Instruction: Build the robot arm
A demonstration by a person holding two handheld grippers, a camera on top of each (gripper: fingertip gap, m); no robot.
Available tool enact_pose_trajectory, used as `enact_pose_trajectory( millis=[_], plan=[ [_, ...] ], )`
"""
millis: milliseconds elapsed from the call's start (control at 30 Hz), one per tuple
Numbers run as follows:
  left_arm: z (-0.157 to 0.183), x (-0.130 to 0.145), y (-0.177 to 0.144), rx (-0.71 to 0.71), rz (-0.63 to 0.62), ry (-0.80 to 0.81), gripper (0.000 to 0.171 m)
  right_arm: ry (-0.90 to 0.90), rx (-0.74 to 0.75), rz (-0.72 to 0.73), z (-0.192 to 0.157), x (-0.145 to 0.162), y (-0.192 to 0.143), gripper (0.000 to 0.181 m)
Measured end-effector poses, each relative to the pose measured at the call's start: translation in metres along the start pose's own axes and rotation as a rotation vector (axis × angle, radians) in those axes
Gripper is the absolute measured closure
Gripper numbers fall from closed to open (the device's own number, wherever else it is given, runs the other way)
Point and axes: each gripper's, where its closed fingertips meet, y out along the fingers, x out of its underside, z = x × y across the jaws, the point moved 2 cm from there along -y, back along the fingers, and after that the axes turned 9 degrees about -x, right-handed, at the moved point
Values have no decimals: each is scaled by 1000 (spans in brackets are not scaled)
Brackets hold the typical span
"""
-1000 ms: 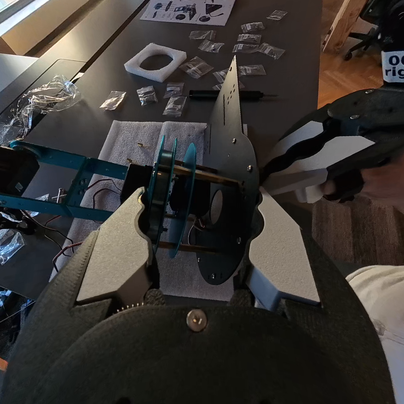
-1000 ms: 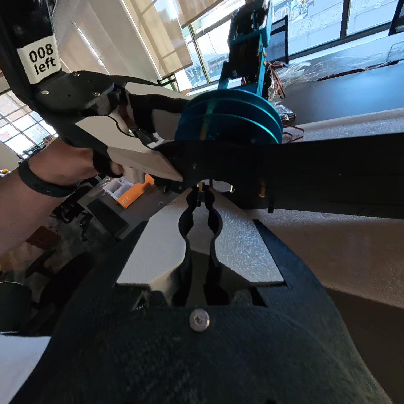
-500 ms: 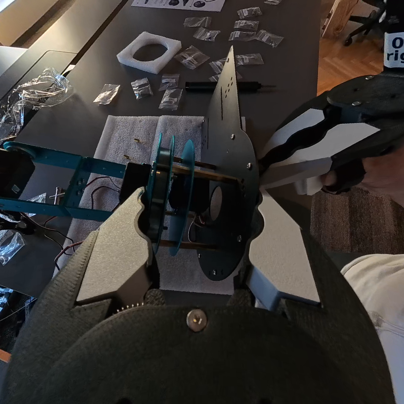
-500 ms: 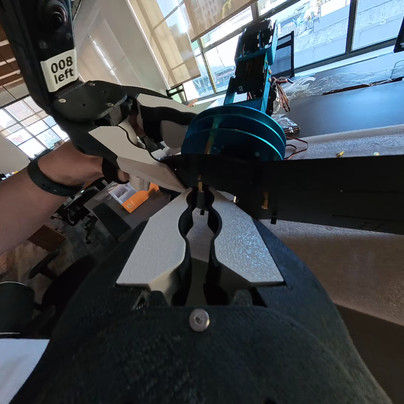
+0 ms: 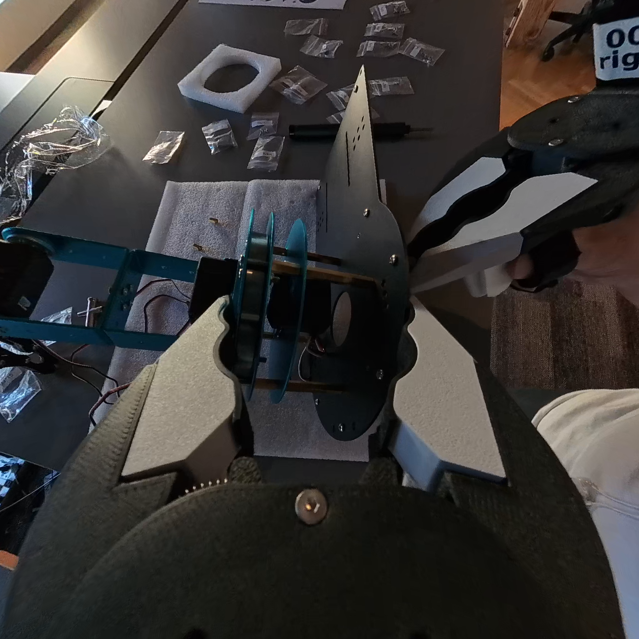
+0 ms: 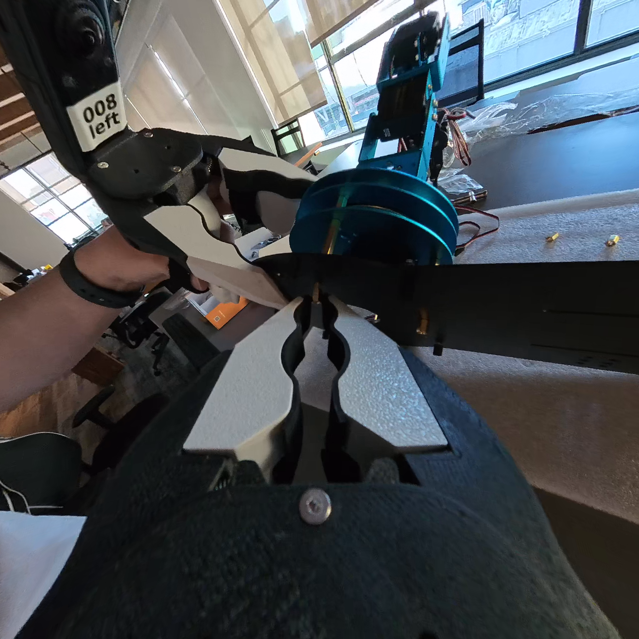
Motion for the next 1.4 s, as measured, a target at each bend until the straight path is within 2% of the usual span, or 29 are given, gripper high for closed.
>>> enact_pose_trajectory(
  millis=[200,567,767,900,1167,1300,1400],
  plan=[
    [0,0,0,0,2,-1,77,28,2,-34,1,0,2,177],
    [1,1,0,10,-16,37,76,236,-76,39,1,1,2,177],
    [0,1,0,4,-2,21,77,279,-77,66,1,1,2,178],
    [0,0,0,3,25,0,77,230,-50,12,2,-1,2,178],
    [0,0,0,4,50,-3,78,331,-59,-15,1,-2,2,178],
    [0,-1,0,2,61,-8,77,396,-92,41,2,-1,2,178],
    [0,-1,0,0,65,-9,77,540,-184,118,4,0,1,178]
  ],
)
